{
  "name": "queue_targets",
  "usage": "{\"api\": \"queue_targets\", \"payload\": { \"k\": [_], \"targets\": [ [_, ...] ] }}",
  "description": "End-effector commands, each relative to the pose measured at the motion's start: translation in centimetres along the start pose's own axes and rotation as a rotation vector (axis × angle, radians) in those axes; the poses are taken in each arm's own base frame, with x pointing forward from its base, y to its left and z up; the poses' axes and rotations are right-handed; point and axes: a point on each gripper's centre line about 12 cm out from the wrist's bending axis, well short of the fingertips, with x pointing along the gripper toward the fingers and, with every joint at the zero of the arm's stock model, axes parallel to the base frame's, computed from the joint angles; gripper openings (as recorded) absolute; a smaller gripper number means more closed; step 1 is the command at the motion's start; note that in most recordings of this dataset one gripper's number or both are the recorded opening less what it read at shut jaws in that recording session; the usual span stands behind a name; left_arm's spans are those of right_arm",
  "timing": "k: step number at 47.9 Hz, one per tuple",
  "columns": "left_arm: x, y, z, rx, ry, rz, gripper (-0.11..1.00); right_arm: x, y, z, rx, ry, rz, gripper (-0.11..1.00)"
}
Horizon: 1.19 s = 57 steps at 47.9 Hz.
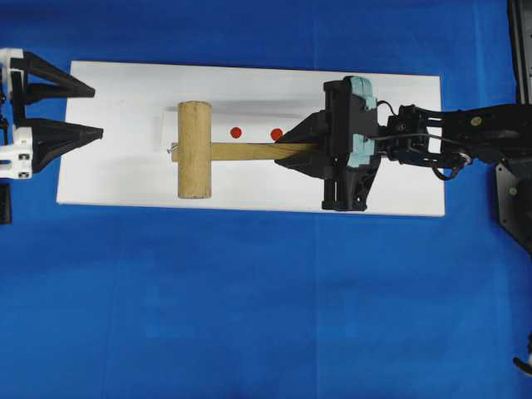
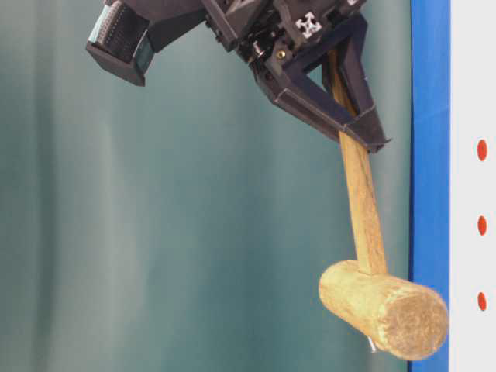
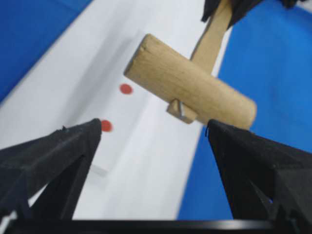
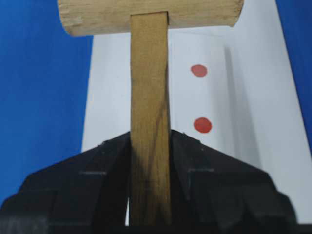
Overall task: Hit the mark with a hammer.
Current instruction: 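Carry the mallet with the right gripper down to the table in front of the board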
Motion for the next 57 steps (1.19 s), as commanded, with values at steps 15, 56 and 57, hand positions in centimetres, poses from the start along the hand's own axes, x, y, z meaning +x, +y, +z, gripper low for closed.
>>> {"api": "queue_targets", "payload": {
  "k": [15,56,57],
  "targets": [
    [0.1,0.4,0.5,0.076,-0.016,0.021,0.90,0.1,4.2,0.6,0.053,-0.031,0.085,0.08],
    [-0.1,0.8,0.5,0.071,-0.024,0.037,0.90,4.4,11.9,-1.9,0.144,-0.016,0.155,0.08],
    [-0.1,0.8,0.5,0.071,-0.024,0.037,0.90,4.5,12.0,-2.1,0.146,-0.010,0.154,0.08]
  ]
}}
